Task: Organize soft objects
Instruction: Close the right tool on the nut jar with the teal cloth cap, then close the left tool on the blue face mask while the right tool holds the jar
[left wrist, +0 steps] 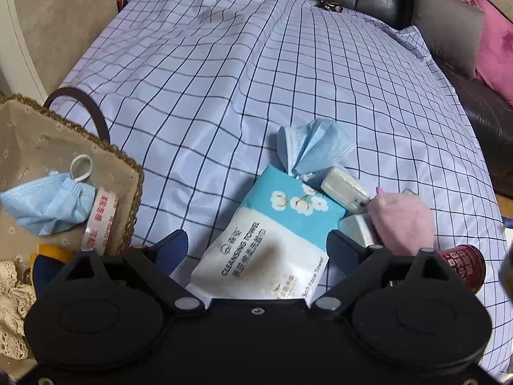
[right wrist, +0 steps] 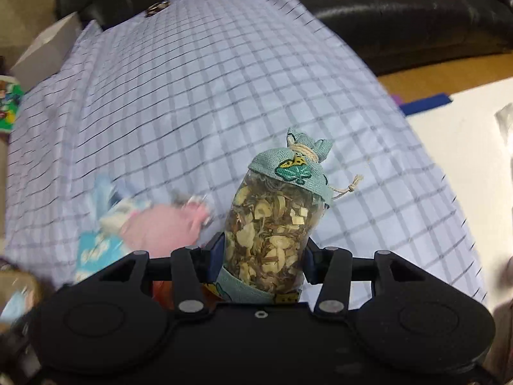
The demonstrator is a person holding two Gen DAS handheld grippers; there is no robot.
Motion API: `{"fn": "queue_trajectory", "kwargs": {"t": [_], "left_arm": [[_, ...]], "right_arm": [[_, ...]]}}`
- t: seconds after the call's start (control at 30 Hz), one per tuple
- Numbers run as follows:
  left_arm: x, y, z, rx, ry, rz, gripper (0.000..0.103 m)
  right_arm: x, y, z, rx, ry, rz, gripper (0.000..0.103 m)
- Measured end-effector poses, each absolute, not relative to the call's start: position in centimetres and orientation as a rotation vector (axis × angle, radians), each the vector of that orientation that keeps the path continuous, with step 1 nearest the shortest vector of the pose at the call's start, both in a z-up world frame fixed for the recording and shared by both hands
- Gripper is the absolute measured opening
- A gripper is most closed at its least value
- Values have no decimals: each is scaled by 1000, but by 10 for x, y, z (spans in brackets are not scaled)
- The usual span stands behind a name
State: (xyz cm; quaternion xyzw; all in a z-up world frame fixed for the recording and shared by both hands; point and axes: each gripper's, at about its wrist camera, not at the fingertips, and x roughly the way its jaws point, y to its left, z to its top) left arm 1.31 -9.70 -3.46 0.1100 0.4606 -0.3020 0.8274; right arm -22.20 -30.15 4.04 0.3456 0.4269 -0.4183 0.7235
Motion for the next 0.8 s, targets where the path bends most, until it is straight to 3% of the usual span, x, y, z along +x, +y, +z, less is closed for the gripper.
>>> {"fn": "queue_trajectory", "kwargs": {"t": [0.37,0.8], "left_arm": [[48,-149,-37,239,1033,-653,91],[96,-225,-86,250,1134,-629,91]], "right_arm": [[-233,-280,51,843,902,-748,47],[-222,-267,61,831,894,-643,47]]}}
